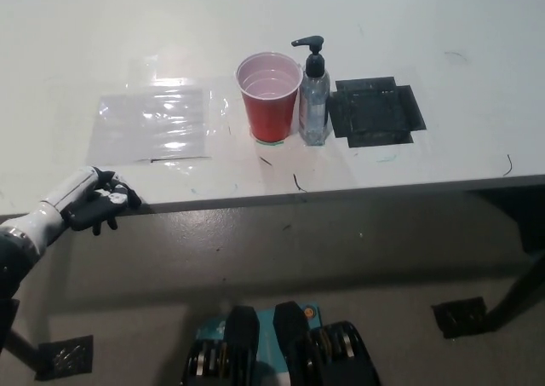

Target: The robot uses its right hand to press the hand soap kept in the middle of the table to get liquid hand soap out

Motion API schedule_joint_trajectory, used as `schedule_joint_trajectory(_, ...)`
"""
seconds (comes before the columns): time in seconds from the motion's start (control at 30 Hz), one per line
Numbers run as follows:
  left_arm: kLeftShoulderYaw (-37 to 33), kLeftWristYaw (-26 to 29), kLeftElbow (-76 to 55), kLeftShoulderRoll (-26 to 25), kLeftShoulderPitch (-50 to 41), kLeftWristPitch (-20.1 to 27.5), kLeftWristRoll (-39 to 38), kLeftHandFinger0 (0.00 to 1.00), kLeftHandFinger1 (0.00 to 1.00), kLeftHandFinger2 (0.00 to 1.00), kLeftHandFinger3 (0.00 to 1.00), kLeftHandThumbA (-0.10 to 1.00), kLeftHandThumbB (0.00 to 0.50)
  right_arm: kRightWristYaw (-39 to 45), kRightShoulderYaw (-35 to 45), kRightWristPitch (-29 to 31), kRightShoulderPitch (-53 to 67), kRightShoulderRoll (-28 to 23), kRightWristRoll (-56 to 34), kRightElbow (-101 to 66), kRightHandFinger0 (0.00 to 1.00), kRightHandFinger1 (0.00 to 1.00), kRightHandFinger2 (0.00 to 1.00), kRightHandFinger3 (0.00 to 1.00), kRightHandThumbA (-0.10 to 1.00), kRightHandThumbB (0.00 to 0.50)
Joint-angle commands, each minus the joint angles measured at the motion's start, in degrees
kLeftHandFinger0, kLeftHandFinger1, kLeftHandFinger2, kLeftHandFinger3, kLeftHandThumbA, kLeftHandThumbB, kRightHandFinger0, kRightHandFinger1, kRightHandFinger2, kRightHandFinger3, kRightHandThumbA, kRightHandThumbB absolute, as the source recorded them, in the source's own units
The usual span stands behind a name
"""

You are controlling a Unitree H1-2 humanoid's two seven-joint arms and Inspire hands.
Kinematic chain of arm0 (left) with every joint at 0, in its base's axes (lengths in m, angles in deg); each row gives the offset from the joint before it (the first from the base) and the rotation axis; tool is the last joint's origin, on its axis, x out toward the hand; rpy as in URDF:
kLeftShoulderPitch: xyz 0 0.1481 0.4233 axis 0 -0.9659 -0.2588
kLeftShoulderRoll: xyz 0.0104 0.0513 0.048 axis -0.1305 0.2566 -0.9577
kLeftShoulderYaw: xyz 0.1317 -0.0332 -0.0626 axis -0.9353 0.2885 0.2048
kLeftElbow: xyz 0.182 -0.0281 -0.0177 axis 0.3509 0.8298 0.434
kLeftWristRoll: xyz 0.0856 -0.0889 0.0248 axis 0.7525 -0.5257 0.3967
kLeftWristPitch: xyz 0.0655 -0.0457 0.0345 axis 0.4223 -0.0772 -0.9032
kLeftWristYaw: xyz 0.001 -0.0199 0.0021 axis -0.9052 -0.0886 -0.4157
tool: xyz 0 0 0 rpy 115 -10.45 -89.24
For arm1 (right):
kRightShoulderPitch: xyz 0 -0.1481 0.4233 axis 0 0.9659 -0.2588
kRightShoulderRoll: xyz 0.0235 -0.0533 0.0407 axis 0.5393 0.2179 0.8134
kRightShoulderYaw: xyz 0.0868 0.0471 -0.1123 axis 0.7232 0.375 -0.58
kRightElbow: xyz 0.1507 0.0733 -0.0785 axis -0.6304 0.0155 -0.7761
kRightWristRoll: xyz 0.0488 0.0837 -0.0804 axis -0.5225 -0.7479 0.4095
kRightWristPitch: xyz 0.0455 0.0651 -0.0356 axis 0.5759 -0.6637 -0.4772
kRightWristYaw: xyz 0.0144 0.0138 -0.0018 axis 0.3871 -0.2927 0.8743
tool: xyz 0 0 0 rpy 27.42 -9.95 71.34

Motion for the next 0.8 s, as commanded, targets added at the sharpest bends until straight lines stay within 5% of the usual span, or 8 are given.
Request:
schedule_joint_trajectory(0.0, 0.34, -1.11, -1.86, -1.9, 1.68, -0.48, 1.37, 0.27, 0.32, 0.51, 0.71, 0.61, 0.085, 2.34, -2.4, 0.57, -5.77, -1.91, 2.55, 0.53, 1.0, 1.0, 1.0, 1.0, 1.0, 0.255)
schedule_joint_trajectory(0.03, 0.36, -0.89, -1.74, -1.83, 1.61, -0.12, 1.63, 0.28, 0.32, 0.52, 0.73, 0.71, 0.087, 2.82, -4.14, 0.68, -8.16, -1.61, 3.53, 1.44, 1.0, 1.0, 1.0, 1.0, 1.0, 0.276)
schedule_joint_trajectory(0.23, 0.49, -0.78, -1.73, -1.5, 1.39, 0.1, 2.03, 0.26, 0.29, 0.48, 0.73, 0.9, 0.1, 4.01, -9.41, 3.72, -12.82, -0.12, 5.38, 4.73, 1.0, 1.0, 1.0, 1.0, 1.0, 0.229)
schedule_joint_trajectory(0.33, 0.42, -1.17, -1.32, -1.57, 1.6, 1.07, 1.94, 0.25, 0.27, 0.46, 0.7, 0.94, 0.076, 4.27, -11.7, 7.26, -14.93, 1.02, 5.61, 9.04, 1.0, 1.0, 1.0, 1.0, 1.0, 0.287)
schedule_joint_trajectory(0.4, 0.48, -1.43, -1.33, -1.47, 1.82, 0.69, 1.76, 0.24, 0.27, 0.46, 0.7, 0.95, 0.107, 5.05, -12.96, 8.09, -15.84, 1.48, 5.84, 9.42, 1.0, 1.0, 1.0, 1.0, 1.0, 0.298)
schedule_joint_trajectory(0.57, 0.5, -1.59, -2.14, -1.52, 1.76, 0.43, 2.12, 0.25, 0.27, 0.45, 0.68, 0.92, 0.085, 7.11, -16.02, 10.41, -17.9, 3.82, 5.84, 10.78, 1.0, 1.0, 1.0, 1.0, 1.0, 0.259)
schedule_joint_trajectory(0.77, 0.26, -1.98, -1.64, -1.77, 2.19, 0.66, 2.68, 0.25, 0.28, 0.44, 0.69, 0.94, 0.124, 6.67, -18.69, 11.76, -20.24, 7.09, 8.04, 13.27, 1.0, 1.0, 1.0, 1.0, 1.0, 0.211)
